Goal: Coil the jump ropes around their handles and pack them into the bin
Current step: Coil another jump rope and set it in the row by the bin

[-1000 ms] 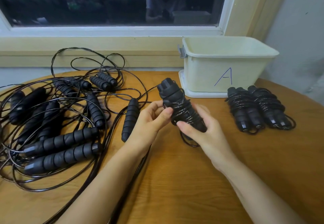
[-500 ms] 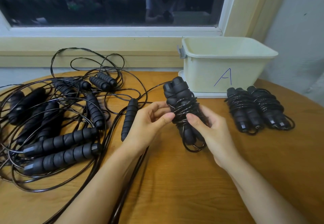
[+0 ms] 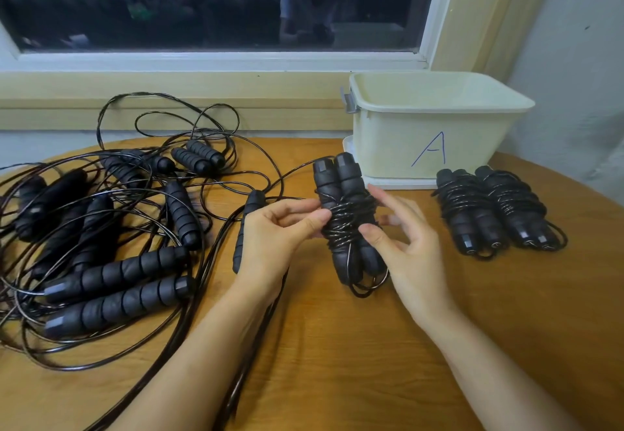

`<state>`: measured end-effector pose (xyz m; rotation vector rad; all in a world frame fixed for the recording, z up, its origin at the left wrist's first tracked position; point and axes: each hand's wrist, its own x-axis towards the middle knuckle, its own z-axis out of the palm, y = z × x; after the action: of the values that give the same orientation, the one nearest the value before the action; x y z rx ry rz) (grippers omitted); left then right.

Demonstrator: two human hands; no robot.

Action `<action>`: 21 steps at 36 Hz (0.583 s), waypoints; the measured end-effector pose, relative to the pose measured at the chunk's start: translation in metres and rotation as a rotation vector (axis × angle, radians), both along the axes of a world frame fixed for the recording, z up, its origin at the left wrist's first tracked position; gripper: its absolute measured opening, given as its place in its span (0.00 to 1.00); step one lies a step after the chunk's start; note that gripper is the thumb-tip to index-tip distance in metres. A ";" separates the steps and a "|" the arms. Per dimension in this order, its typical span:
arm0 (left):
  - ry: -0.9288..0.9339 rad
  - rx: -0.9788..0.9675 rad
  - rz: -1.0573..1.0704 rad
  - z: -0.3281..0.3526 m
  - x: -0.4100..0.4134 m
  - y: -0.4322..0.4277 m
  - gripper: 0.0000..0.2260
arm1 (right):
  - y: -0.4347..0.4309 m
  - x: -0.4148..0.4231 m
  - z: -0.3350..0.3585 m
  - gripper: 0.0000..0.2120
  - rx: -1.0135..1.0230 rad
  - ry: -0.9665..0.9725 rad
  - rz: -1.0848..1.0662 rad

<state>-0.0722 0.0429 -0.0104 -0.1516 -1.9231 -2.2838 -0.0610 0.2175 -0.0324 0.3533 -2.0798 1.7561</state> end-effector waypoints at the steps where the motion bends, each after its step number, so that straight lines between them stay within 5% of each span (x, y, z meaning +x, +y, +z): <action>1: 0.015 -0.017 0.011 -0.001 0.000 -0.001 0.16 | 0.000 -0.001 -0.002 0.25 0.016 0.010 -0.010; 8: 0.106 -0.084 0.047 0.000 0.002 -0.001 0.16 | -0.002 -0.002 -0.005 0.26 0.192 0.059 -0.069; 15: 0.182 -0.169 -0.051 -0.001 0.005 0.005 0.16 | -0.002 0.002 0.003 0.49 0.302 -0.055 -0.088; 21: 0.205 -0.232 -0.160 -0.006 0.003 0.003 0.20 | -0.002 -0.001 0.001 0.55 0.380 -0.114 -0.166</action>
<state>-0.0697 0.0458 -0.0167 -0.5623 -2.1252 -2.0322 -0.0624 0.2152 -0.0311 0.1802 -2.4480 1.3109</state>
